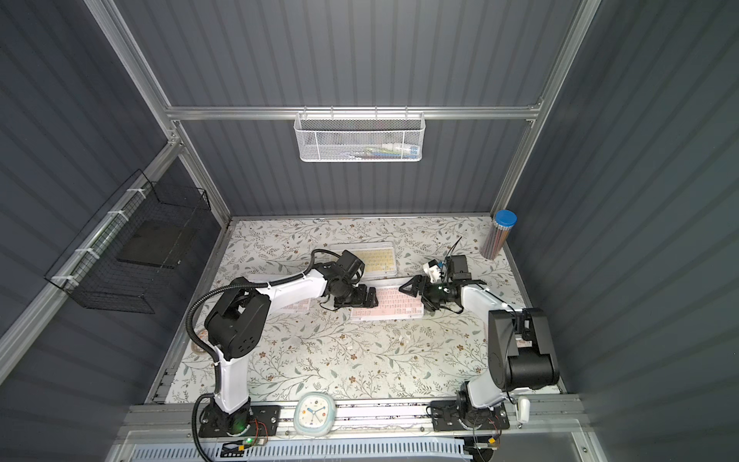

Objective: Stack the numeric keypads
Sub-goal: Pick up the numeric keypad from the center of the board.

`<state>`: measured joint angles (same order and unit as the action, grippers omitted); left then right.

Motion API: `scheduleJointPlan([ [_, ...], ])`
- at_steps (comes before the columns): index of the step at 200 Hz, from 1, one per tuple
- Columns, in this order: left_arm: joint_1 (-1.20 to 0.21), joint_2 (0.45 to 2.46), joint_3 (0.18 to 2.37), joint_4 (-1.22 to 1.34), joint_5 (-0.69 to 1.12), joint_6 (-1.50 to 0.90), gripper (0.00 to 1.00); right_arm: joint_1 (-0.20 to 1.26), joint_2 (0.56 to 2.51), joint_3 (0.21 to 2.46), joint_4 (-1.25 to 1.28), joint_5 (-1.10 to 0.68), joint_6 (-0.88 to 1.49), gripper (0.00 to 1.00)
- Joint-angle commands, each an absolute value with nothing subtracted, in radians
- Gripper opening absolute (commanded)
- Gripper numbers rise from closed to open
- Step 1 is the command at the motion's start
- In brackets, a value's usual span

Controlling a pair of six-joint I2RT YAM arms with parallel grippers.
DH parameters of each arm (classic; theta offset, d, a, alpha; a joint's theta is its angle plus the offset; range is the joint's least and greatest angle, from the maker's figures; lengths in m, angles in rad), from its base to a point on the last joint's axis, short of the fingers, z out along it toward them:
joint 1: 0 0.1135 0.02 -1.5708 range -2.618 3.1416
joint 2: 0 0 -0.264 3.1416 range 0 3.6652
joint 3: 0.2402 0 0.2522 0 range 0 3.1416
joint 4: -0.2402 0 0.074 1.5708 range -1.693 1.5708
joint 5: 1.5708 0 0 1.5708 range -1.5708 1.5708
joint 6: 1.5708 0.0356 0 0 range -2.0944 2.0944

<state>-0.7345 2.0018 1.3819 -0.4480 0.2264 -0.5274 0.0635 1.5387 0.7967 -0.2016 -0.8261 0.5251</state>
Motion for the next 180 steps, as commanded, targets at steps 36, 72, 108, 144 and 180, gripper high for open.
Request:
scheduleJointPlan([
  [36,-0.713,2.030,1.300,-0.479,0.255,-0.512,1.00,0.060,1.456,0.851,-0.380,-0.752,0.442,0.59],
  [72,-0.710,2.009,1.288,-0.453,0.278,-0.516,1.00,0.060,1.438,0.838,-0.370,-0.779,0.453,0.40],
  [108,-0.703,1.948,1.247,-0.403,0.318,-0.522,1.00,0.060,1.421,0.814,-0.327,-0.823,0.482,0.24],
  [144,-0.690,1.850,1.199,-0.348,0.373,-0.535,0.99,0.060,1.392,0.807,-0.309,-0.883,0.510,0.04],
  [180,-0.656,1.754,1.159,-0.316,0.392,-0.569,1.00,0.062,1.339,0.802,-0.282,-0.928,0.555,0.00],
])
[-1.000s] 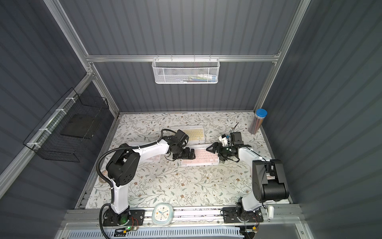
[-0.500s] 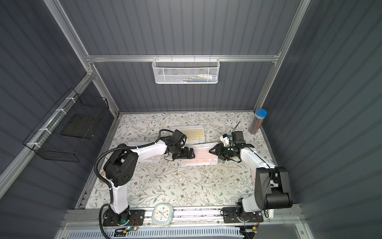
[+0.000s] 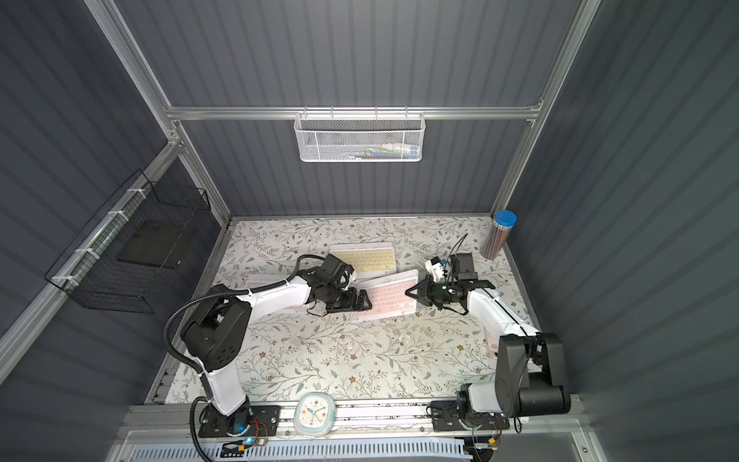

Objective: Stack the numeric keypads
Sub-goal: Pick up the numeric keypad from the center of the board.

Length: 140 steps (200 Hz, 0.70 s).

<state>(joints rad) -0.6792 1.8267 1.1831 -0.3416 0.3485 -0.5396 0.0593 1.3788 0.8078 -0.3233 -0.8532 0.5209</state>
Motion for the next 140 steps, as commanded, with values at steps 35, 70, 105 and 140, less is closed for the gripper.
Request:
scheduleJointPlan([
  [35,-0.598,1.693,1.094,-0.229,0.463,-0.620,1.00,0.061,1.317,0.823,-0.232,-0.977,0.613,0.00],
  [70,-0.549,1.662,1.081,-0.211,0.489,-0.630,1.00,0.061,1.342,0.853,-0.127,-1.047,0.696,0.00],
  [105,-0.532,1.673,1.102,-0.188,0.518,-0.637,1.00,0.066,1.399,0.890,-0.029,-1.096,0.765,0.00],
  [140,-0.529,1.689,1.163,-0.186,0.529,-0.634,1.00,0.079,1.477,0.956,-0.031,-1.097,0.758,0.00],
])
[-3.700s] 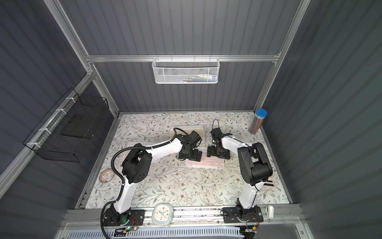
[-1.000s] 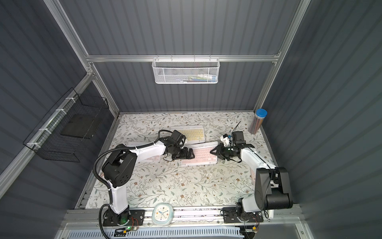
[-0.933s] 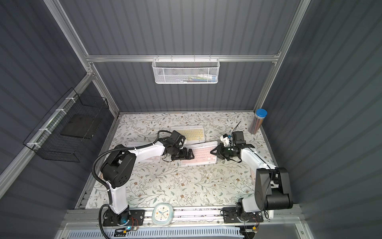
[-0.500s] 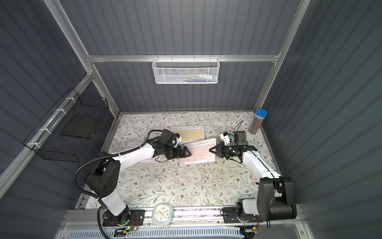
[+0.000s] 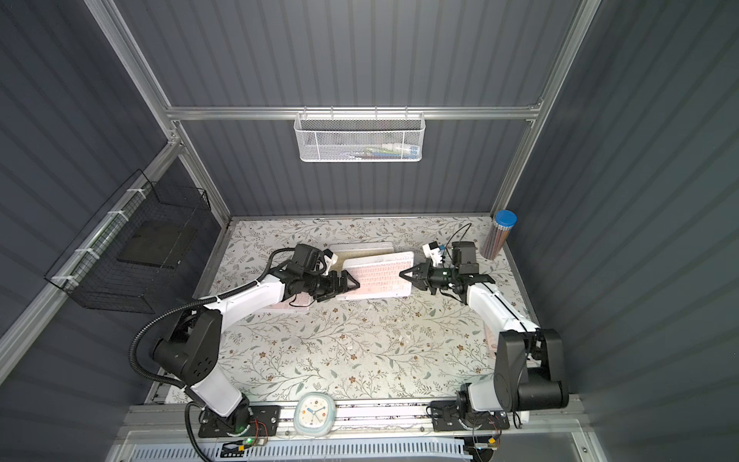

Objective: Stack the numeric keypads
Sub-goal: Pick up the numeric keypad from the center of the board, then place the numeric keypad at the numeric keypad.

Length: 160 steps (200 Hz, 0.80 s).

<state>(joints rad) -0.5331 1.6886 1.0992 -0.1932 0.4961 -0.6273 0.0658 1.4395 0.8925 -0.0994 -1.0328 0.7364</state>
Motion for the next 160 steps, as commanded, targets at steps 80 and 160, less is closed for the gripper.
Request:
scheduleJointPlan([
  [80,-0.525,1.781,1.336,-0.285,0.456,-0.547,1.00,0.099,1.751,1.143,0.012,-1.098,0.768,0.00],
  [160,-0.515,1.920,1.500,-0.343,0.337,-0.465,1.00,0.107,2.092,1.482,0.008,-1.188,0.781,0.00],
])
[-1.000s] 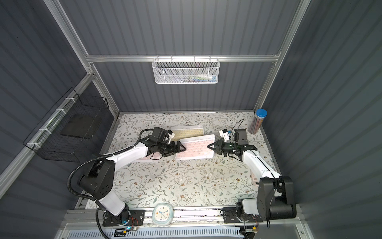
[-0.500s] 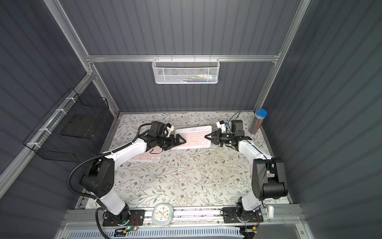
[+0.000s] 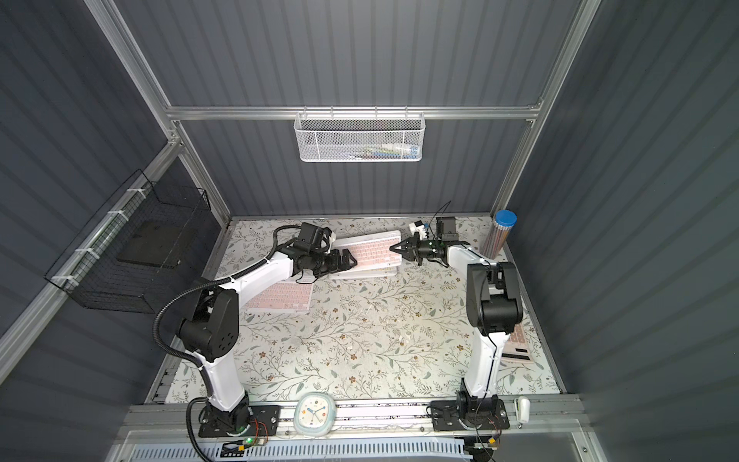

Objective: Stack the numeric keypads
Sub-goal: Place the numeric keypad at the numeric keypad.

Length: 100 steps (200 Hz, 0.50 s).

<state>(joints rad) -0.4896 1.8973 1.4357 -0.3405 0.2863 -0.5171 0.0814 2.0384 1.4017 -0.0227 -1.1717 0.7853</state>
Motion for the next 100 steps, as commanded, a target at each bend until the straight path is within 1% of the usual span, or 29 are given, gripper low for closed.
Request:
scheduleJointPlan([
  [1,-0.515,1.921,1.501,-0.343,0.337,-0.465,1.00,0.107,2.094,1.485,0.008,-1.190,0.782,0.00],
  [21,-0.510,1.952,1.521,-0.342,0.337,-0.462,1.00,0.113,2.141,1.526,0.036,-1.212,0.795,0.00],
  [61,-0.506,2.002,1.558,-0.348,0.336,-0.456,1.00,0.127,2.219,1.544,0.206,-1.256,0.909,0.00],
  [85,-0.500,2.024,1.574,-0.363,0.337,-0.450,1.00,0.134,2.273,1.572,0.247,-1.270,0.942,0.00],
  [89,-0.499,2.026,1.575,-0.365,0.309,-0.448,1.00,0.135,2.281,1.576,0.254,-1.273,0.951,0.00],
  [100,-0.494,2.031,1.575,-0.371,0.298,-0.446,1.00,0.137,2.299,1.585,0.277,-1.277,0.971,0.00],
])
